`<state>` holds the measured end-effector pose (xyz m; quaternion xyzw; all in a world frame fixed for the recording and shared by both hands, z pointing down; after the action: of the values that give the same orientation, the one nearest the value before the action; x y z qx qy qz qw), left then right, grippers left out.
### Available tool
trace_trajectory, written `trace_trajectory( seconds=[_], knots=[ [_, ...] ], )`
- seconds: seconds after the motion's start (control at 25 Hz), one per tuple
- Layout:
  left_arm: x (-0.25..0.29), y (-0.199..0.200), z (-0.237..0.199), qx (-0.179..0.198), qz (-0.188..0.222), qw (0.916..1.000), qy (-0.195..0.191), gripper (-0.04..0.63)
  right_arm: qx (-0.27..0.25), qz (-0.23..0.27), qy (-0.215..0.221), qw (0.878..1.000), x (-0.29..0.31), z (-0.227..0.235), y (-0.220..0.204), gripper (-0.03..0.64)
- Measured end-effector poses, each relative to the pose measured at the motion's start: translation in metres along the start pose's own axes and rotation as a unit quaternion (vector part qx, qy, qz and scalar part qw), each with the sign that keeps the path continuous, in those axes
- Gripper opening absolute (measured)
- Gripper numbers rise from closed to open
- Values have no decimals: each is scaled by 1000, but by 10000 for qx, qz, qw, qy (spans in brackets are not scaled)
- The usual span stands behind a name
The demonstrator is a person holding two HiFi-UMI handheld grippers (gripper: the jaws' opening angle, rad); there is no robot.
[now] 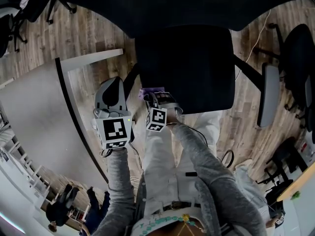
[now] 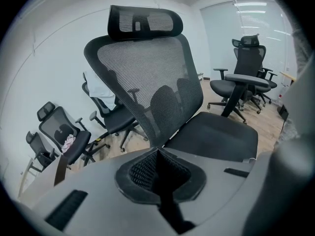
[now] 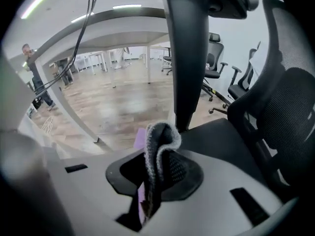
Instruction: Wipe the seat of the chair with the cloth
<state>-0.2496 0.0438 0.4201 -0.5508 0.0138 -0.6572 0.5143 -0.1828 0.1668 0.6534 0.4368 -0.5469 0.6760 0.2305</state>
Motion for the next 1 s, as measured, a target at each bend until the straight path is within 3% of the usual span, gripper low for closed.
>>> trace_trajectory(
  seconds=[0.6,1.0],
  knots=[
    [0,-1,-3,24,-12,10000,1,-2,-48,-109,-134,9998,-7,17,-33,51],
    [2,1,-2,68,-35,10000,16,-2,186,-287,-231,9991,-14,32,-60,51]
  ],
)
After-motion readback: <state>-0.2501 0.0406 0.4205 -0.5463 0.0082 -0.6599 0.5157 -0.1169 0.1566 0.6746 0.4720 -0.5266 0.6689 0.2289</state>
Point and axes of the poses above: the fingertips, and each gripper's own axes: x forward along the fingers, z to its right, y out of its top, the point moved 6 cm from there along -x, backward along the fingers, and after that the axes turned 10 degrees about x, right-handed, at the moved point
